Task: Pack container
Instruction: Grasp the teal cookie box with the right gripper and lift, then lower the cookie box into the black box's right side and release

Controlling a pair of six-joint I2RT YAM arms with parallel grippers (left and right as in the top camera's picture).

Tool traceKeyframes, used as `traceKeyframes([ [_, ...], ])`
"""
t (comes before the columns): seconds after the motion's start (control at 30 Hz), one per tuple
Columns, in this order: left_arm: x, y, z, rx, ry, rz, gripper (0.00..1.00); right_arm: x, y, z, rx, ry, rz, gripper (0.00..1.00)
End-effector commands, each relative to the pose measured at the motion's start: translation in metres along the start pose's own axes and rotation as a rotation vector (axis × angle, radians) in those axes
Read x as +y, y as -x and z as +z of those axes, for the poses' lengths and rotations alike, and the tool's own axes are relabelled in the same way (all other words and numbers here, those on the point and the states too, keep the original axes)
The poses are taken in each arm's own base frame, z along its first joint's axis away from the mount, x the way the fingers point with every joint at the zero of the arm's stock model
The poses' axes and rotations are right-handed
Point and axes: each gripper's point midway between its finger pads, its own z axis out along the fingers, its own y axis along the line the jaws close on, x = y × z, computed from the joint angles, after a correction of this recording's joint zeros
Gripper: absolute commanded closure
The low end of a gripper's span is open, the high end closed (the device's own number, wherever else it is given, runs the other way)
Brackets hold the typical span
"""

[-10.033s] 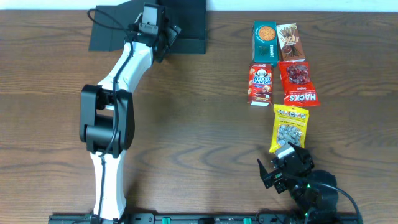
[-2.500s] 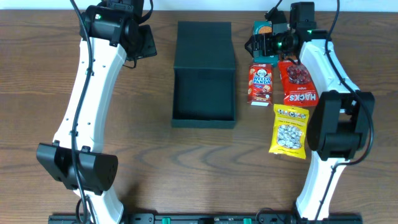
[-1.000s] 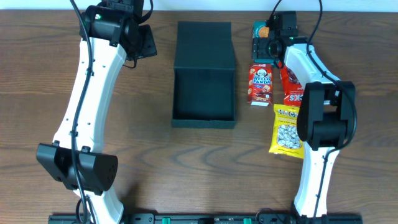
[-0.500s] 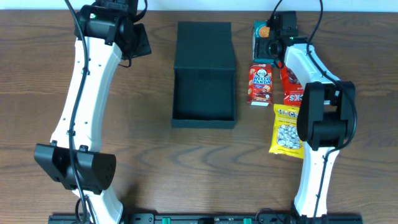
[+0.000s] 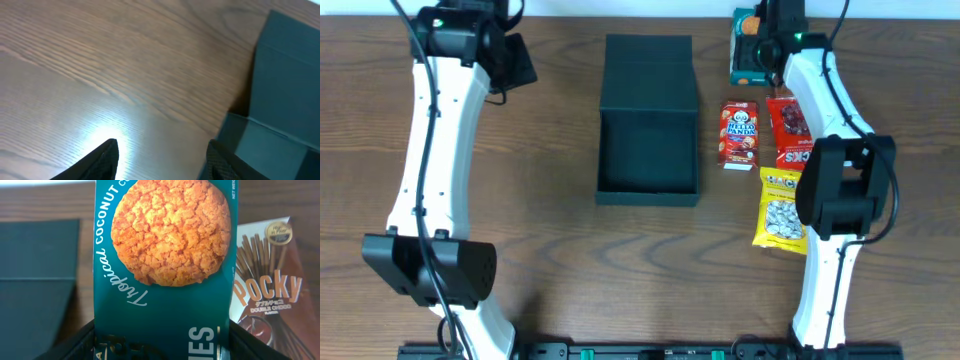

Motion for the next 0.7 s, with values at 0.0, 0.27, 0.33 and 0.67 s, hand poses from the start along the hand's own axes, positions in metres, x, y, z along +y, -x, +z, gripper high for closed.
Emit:
traceKeyframes([
  [0.0,0.020,0.007,0.004,-0.005,0.043,-0.021,0.42,0.031,0.023,-0.026,-0.043,0.037,-0.023,0.36],
  [0.27,0.047,0.013,0.006,0.002,0.073,-0.062,0.42,0.104,0.009,-0.089,0.073,0.178,-0.046,0.42],
  [0.33,0.051,0.014,0.006,0.001,0.077,-0.070,0.42,0.124,-0.002,-0.104,0.119,0.221,-0.044,0.42],
  [0.67,0.055,0.015,0.007,0.001,0.081,-0.078,0.42,0.194,-0.095,-0.146,0.429,0.278,-0.086,0.47],
])
